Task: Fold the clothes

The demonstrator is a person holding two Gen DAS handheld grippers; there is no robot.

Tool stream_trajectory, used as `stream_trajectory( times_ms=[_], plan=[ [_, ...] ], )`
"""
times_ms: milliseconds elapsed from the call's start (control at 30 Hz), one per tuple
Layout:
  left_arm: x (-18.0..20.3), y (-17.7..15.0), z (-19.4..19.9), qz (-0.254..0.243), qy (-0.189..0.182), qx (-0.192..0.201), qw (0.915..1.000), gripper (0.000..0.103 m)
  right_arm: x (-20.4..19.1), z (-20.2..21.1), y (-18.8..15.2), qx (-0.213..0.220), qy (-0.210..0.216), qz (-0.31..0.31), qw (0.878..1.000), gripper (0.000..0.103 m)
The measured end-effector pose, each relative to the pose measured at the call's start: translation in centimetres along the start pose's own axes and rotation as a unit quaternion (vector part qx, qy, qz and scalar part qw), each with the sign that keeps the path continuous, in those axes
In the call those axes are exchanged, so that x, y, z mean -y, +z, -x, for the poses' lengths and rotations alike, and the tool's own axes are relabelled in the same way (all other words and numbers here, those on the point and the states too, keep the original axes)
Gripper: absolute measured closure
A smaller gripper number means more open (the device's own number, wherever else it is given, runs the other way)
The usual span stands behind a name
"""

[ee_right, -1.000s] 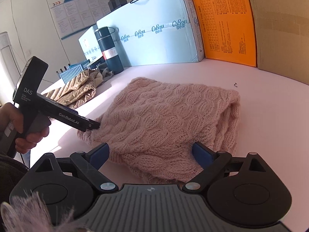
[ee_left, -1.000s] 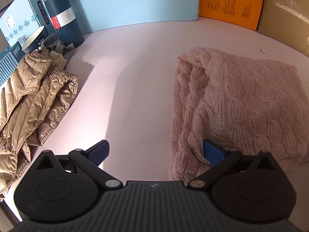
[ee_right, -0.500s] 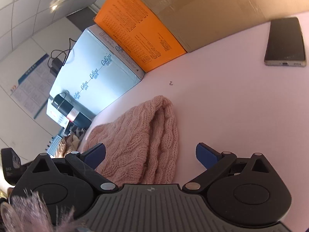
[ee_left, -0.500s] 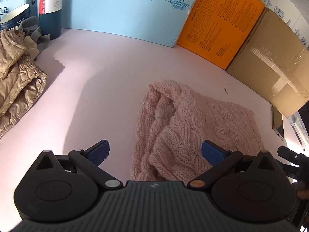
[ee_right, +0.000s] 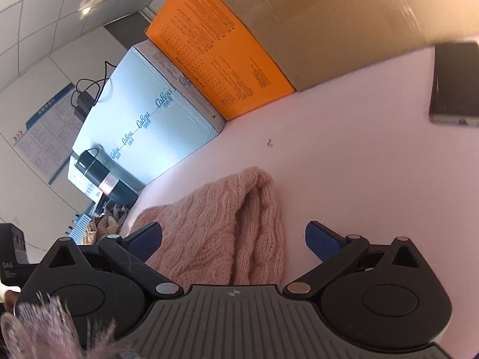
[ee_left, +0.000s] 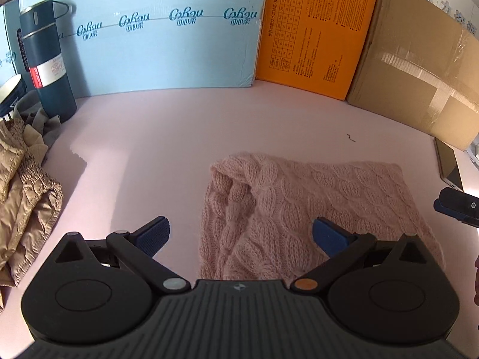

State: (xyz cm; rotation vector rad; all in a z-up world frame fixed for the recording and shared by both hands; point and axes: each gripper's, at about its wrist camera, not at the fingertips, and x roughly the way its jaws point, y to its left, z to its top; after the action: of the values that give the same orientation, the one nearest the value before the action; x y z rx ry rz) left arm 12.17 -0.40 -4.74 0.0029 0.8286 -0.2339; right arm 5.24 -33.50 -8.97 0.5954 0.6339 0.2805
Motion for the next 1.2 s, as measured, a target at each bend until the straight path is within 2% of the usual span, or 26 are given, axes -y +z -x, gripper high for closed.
stream_trajectory(
  times_ms=[67,133,267,367,400,533,633,767,867,967,1067,1200],
  plan=[
    [0.4,1.2,-0.5,0.0,0.033,0.015,0.9994,0.0,-1.6,-0.3,1.0,0.023,-0.027,0.062,0.997,0.0],
    [0.8,2.2,-1.4,0.005,0.061,0.017,0.998,0.0,-3.4,-1.3,1.7,0.024,-0.051,0.119,0.991,0.0],
    [1.5,3.3,-3.7,0.005,0.101,0.004,0.9949,0.0,-5.3,-5.4,2.1,-0.007,-0.114,0.195,0.974,0.0],
    [2.1,3.7,-5.4,-0.006,0.127,-0.01,0.9919,0.0,-5.4,-6.9,2.0,0.008,-0.131,0.187,0.974,0.0],
    [2.3,3.4,-5.9,-0.017,0.145,-0.017,0.9892,0.0,-5.2,-7.3,2.0,0.012,-0.148,0.181,0.972,0.0],
    [1.3,1.9,-6.7,-0.014,0.148,-0.028,0.9886,0.0,-3.8,-8.4,1.7,0.009,-0.229,0.166,0.959,0.0],
    [0.1,1.5,-6.9,0.011,0.129,-0.032,0.991,0.0,-2.0,-8.9,1.1,-0.018,-0.248,0.163,0.955,0.0],
    [-1.5,2.0,-6.0,0.046,0.082,-0.026,0.9952,0.0,-1.3,-7.7,1.1,-0.002,-0.233,0.134,0.963,0.0],
    [-3.2,1.9,-3.5,0.083,0.048,0.006,0.9954,0.0,-1.6,-4.9,1.3,0.054,-0.192,0.09,0.976,0.0],
    [-4.8,0.9,-0.9,0.093,0.028,0.026,0.9949,0.0,-2.0,-2.5,1.3,0.063,-0.15,0.071,0.984,0.0],
    [-4.8,-0.7,0.8,0.062,0.009,0.01,0.998,0.0,-2.6,-0.8,0.8,0.036,-0.105,0.08,0.991,0.0],
    [-2.9,-2.5,2.0,0.01,-0.025,0.0,0.9996,0.0,-4.1,0.2,-0.8,-0.015,-0.07,0.106,0.992,0.003]
  ],
)
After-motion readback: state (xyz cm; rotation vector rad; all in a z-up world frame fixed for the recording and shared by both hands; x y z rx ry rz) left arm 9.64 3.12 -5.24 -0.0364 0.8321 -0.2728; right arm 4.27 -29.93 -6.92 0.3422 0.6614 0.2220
